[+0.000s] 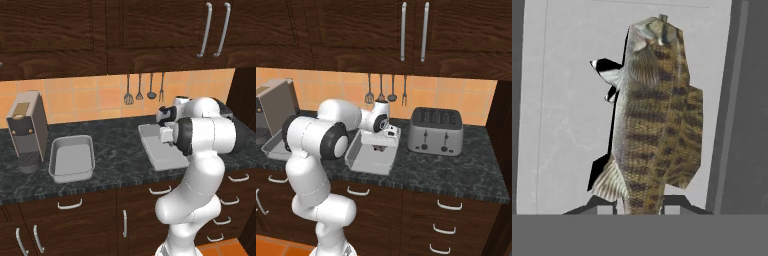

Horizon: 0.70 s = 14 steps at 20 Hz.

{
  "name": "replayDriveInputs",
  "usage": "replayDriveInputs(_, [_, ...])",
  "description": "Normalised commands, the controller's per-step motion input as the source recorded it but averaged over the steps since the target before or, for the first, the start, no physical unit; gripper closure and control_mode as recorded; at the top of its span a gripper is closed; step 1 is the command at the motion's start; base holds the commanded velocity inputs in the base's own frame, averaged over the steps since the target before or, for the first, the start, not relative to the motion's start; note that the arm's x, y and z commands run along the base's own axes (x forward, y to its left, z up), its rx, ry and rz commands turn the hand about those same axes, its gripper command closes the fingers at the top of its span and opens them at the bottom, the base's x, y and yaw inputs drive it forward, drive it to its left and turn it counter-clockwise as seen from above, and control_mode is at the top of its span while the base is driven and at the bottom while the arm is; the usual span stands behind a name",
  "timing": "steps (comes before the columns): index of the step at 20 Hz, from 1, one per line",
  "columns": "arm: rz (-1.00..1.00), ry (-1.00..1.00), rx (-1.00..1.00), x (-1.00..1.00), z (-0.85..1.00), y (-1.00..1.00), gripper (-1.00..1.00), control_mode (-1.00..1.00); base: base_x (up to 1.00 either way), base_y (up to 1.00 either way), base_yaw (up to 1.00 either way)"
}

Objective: Place one mushroom and one fish in each tupperware on the nearby counter, to pack two identical lunches.

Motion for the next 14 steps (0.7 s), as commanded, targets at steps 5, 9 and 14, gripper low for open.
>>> replayDriveInputs(5, [0.0, 0.0, 0.0, 0.04, -0.35, 0.23, -1.0, -1.0, 0.0, 0.0, 0.0])
replayDriveInputs(9, [0.0, 0.0, 0.0, 0.0, -0.04, 0.02, -1.0, -1.0, 0.0, 0.0, 0.0])
replayDriveInputs(14, [0.0, -0.04, 0.0, -0.14, 0.49, 0.0, -1.0, -1.0, 0.0, 0.0, 0.0])
